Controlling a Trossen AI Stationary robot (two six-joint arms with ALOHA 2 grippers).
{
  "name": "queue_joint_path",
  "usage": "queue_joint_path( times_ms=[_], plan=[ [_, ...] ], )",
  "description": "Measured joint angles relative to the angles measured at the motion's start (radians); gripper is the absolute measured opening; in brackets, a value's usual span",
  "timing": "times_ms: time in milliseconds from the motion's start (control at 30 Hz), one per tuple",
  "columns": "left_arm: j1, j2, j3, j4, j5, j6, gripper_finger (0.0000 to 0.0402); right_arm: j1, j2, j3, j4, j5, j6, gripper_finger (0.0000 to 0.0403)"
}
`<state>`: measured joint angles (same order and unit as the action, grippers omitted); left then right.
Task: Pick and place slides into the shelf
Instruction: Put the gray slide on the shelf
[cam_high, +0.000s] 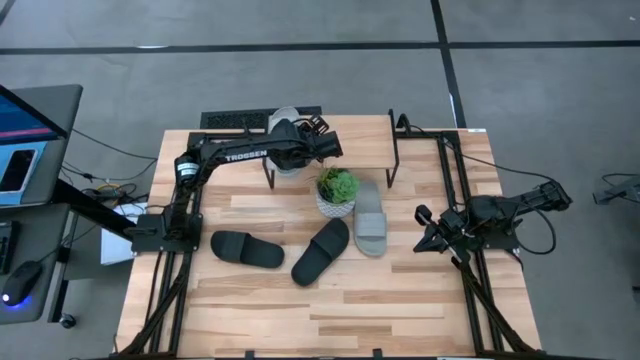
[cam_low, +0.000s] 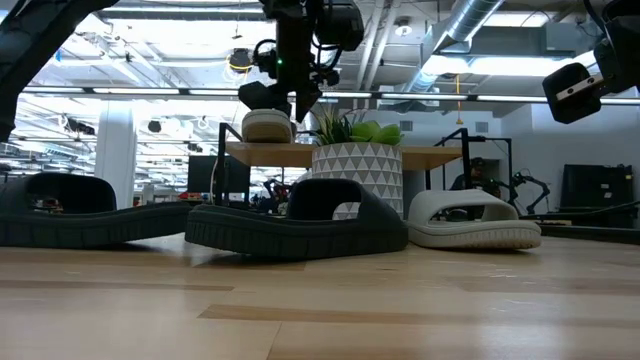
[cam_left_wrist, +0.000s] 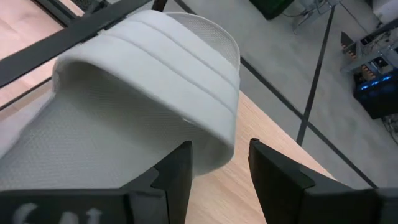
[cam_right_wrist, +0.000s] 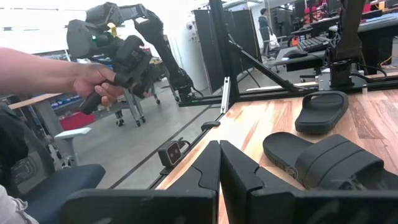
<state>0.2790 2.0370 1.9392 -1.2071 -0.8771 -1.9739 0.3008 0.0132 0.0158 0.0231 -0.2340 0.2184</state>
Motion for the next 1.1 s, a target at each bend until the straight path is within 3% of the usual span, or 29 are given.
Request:
queue_joint_path(
  times_ms=[533,767,1100],
  plan=[
    [-0.073,-0.073,0.000,-0.051,-0.038,0.004,0.0145,0.000,0.000,0.000,0.000,0.000,0.000,0.0000],
    [-0.167,-0.153,0.001,-0.061,-0.218,0.061,0.0145,0.000,0.000,0.000,0.000,0.000,0.000,0.0000],
    [-0.388,-0.323,0.002,-0.060,-0.539,0.416,0.0142,0.000,0.000,0.000,0.000,0.000,0.000,0.0000]
  ],
)
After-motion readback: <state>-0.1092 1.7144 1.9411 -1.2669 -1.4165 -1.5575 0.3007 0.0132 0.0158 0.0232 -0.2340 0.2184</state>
